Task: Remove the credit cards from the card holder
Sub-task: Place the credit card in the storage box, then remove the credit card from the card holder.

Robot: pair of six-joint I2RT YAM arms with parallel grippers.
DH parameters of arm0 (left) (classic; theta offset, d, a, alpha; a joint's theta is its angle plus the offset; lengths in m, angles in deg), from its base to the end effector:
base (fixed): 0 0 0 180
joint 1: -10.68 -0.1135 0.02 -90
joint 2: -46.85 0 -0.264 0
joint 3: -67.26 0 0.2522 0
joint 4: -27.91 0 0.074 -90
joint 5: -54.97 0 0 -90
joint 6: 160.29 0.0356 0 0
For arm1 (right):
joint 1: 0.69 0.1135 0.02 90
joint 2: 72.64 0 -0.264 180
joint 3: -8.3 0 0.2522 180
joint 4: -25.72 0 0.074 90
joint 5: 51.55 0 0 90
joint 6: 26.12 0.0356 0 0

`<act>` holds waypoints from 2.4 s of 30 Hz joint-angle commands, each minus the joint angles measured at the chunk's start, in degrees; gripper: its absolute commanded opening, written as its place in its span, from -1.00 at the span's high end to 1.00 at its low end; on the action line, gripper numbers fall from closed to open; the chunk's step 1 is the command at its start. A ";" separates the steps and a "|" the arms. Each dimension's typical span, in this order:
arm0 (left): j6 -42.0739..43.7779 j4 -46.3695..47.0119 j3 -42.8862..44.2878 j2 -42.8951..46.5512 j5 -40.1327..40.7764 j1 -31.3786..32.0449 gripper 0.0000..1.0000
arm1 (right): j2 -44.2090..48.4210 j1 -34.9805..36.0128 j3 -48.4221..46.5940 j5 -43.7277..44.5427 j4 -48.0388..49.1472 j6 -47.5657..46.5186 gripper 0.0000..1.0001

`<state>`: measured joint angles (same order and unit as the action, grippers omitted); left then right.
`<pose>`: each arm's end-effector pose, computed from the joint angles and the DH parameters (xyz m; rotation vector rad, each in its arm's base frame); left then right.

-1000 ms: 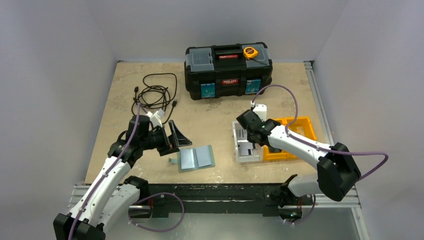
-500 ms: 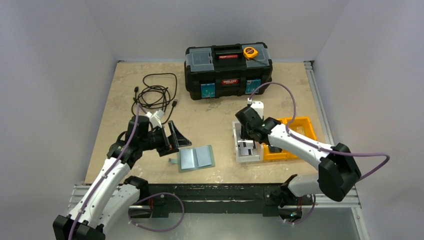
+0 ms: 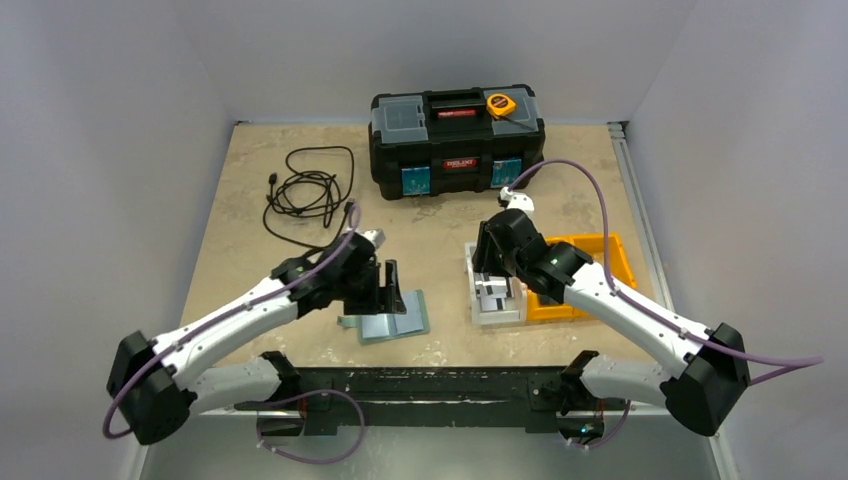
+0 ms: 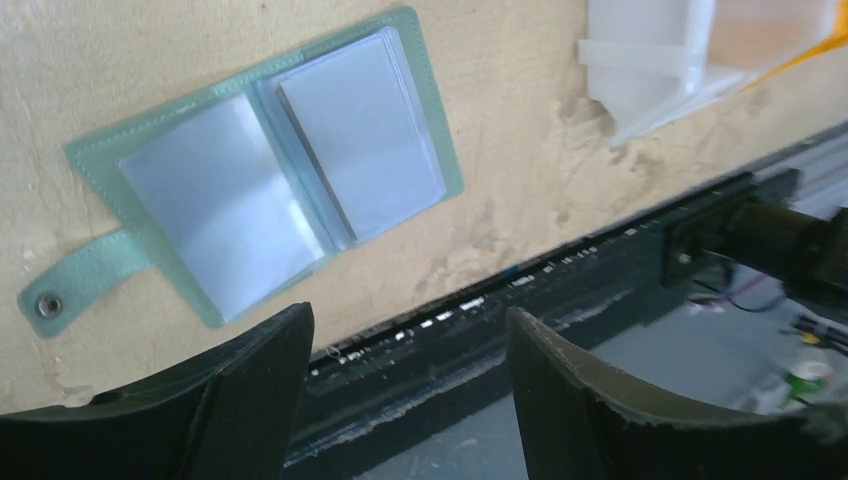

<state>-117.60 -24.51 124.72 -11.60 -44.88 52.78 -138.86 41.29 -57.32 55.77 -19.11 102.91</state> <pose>0.1436 -0.1380 0.2465 -0.0458 2.6959 -0.7919 0.1866 0.1537 0.2755 0.0858 2.3438 0.3520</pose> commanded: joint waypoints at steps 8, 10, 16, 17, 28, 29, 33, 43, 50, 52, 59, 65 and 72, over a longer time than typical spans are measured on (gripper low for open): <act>0.35 -1.68 14.34 -24.98 20.89 12.92 -0.10 | 2.91 0.14 1.52 -3.02 2.54 0.77 0.11; 0.47 -1.24 15.17 -27.12 21.19 13.23 -0.07 | 3.34 0.13 1.91 -3.42 2.78 0.81 0.11; 0.74 1.18 15.14 -31.85 20.32 13.52 0.04 | 3.95 0.18 2.69 -3.83 3.05 0.79 0.12; 0.66 1.62 14.81 -32.41 20.26 13.60 0.04 | 3.93 0.22 2.72 -3.87 3.17 0.79 0.12; -1.74 4.39 11.20 -36.25 20.55 14.06 0.38 | 3.28 0.94 2.20 -4.95 3.83 1.03 0.14; -1.89 4.21 11.07 -36.58 20.87 14.06 0.44 | 3.20 1.18 2.12 -4.93 3.90 1.16 0.14; -1.91 3.58 10.95 -37.71 21.40 14.08 0.74 | 2.92 1.98 2.15 -5.18 4.15 1.78 0.14; -2.71 6.93 6.85 -28.48 17.86 12.27 1.00 | 0.17 8.40 3.62 -9.40 9.02 5.51 0.15; -2.71 12.70 1.62 -19.43 12.29 9.62 1.00 | -3.88 11.03 5.28 -13.48 15.43 8.11 0.22; -2.93 14.01 0.17 -17.40 11.10 8.84 1.00 | -4.34 11.68 5.47 -14.28 16.92 8.55 0.27; -3.56 18.41 -4.55 -13.01 7.44 6.30 1.00 | -11.98 13.19 5.80 -16.70 22.19 9.39 0.53; -4.01 22.22 -7.62 -11.87 6.15 5.81 1.00 | -19.21 13.63 6.02 -18.64 26.81 10.06 0.70; -4.68 23.72 -9.75 -9.77 6.13 5.67 0.97 | -23.42 14.17 5.94 -20.43 30.74 10.58 0.72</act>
<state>-120.92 -3.83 115.67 -23.73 -38.02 58.90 -161.63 54.93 -50.98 37.19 6.96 112.68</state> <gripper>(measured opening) 0.004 0.145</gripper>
